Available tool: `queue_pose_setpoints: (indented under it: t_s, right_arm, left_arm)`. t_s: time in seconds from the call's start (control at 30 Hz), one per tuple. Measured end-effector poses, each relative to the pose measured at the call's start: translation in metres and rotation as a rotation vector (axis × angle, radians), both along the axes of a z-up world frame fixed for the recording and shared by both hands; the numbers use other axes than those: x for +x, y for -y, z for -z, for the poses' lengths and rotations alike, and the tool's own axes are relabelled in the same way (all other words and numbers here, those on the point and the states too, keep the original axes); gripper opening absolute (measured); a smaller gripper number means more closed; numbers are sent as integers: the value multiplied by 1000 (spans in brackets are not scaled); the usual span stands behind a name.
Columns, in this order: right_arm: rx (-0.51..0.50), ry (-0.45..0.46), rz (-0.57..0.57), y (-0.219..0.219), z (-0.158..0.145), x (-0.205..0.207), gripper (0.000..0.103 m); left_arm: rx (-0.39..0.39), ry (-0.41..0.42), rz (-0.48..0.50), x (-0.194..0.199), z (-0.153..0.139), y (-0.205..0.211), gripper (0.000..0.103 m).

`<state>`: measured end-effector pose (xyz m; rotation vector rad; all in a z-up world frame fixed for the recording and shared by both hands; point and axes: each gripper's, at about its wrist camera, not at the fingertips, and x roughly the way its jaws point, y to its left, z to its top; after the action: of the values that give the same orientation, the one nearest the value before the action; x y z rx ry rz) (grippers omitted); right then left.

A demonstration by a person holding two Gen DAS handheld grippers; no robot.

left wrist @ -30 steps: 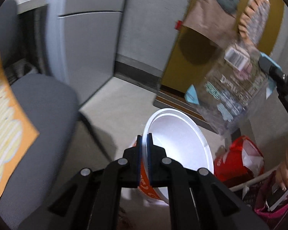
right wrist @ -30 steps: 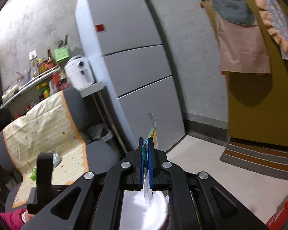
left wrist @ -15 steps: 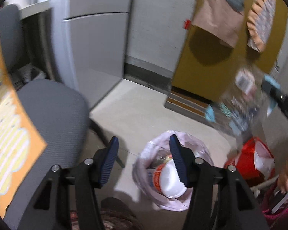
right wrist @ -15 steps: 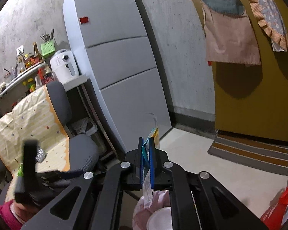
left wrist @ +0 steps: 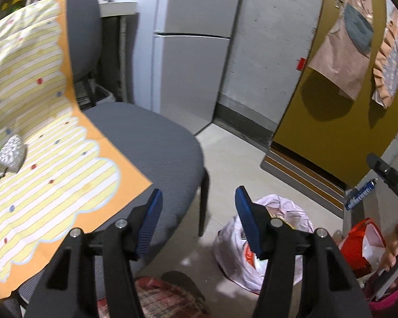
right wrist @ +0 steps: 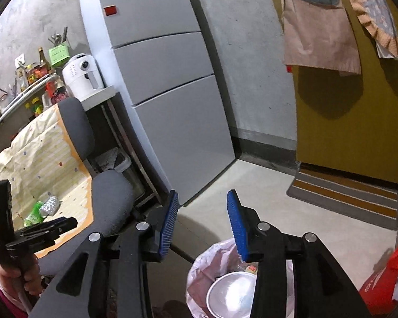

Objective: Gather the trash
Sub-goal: 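Bring both tools back to the chair seat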

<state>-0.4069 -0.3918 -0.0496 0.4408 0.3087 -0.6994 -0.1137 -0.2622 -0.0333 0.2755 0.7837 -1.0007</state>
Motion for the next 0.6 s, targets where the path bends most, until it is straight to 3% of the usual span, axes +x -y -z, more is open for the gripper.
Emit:
queue_pose_setpoints:
  t_s: [0.43, 0.6]
  right_arm:
    - [10, 11, -286, -56, -13, 81, 41]
    - [-9, -16, -425, -90, -23, 133, 41]
  left_arm:
    - [11, 102, -266, 27, -8, -113, 60]
    - [30, 142, -405, 44, -8, -168, 70]
